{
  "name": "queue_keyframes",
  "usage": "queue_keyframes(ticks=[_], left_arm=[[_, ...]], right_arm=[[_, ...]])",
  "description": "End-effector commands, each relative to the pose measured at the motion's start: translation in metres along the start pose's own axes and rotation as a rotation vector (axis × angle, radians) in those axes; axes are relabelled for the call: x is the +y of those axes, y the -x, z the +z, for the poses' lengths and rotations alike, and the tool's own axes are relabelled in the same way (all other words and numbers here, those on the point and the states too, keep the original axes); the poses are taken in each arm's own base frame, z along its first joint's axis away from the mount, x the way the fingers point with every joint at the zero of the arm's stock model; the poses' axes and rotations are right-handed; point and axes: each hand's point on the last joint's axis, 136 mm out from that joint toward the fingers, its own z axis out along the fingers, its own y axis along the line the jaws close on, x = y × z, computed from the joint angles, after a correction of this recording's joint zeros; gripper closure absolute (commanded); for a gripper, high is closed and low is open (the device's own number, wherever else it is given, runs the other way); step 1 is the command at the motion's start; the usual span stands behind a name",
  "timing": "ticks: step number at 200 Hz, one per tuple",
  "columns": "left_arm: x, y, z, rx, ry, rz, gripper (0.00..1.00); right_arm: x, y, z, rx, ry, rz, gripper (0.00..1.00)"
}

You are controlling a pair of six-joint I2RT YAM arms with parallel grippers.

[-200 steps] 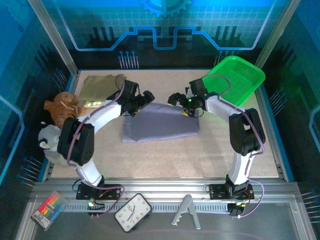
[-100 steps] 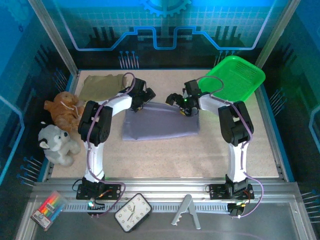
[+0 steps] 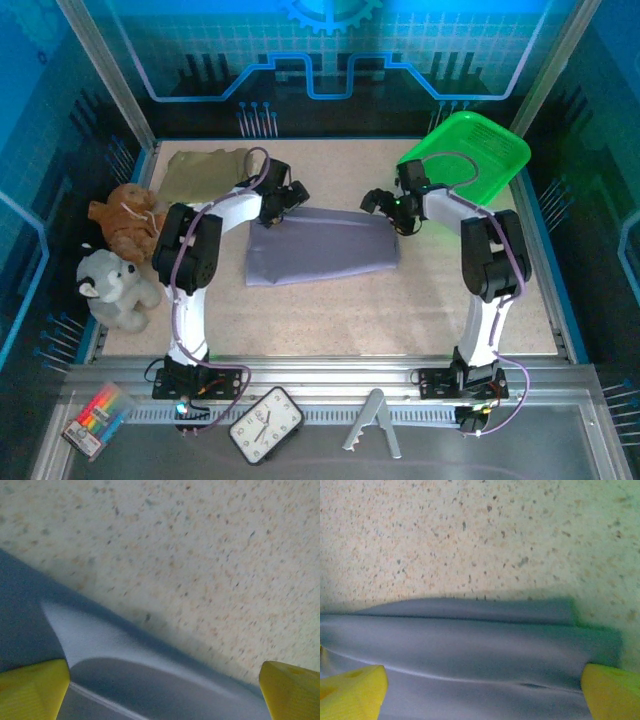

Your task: Fold and stack the skirts

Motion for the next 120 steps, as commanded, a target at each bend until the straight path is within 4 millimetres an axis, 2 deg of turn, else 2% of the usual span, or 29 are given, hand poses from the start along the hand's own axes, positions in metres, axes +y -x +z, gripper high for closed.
queue_keyframes(ticks=[1, 27, 43, 68, 99, 120], left_arm=[[-0.016, -0.006, -0.05, 0.017, 0.01, 0.09, 0.01], [-0.022, -0.032, -0.076, 0.065, -0.06, 0.05, 0.01], [-0.019, -0.054, -0.085, 0.106, -0.108, 0.003, 0.01], [-0.002, -0.082, -0.093, 0.168, -0.139, -0.074, 0.01], [0.041, -0.108, -0.096, 0.179, -0.031, -0.07, 0.01], [0.073, -0.126, -0.089, 0.196, 0.033, -0.093, 0.01]], right_arm=[[0.022, -0.012, -0.03, 0.018, 0.061, -0.047, 0.0], [0.038, -0.025, -0.044, 0.028, 0.1, -0.057, 0.0], [0.044, -0.038, -0.04, 0.084, 0.149, -0.022, 0.0], [0.06, -0.062, -0.031, 0.19, 0.278, 0.044, 0.0], [0.07, -0.092, -0.019, 0.29, 0.315, 0.046, 0.0], [0.056, -0.107, -0.006, 0.33, 0.243, 0.039, 0.0]])
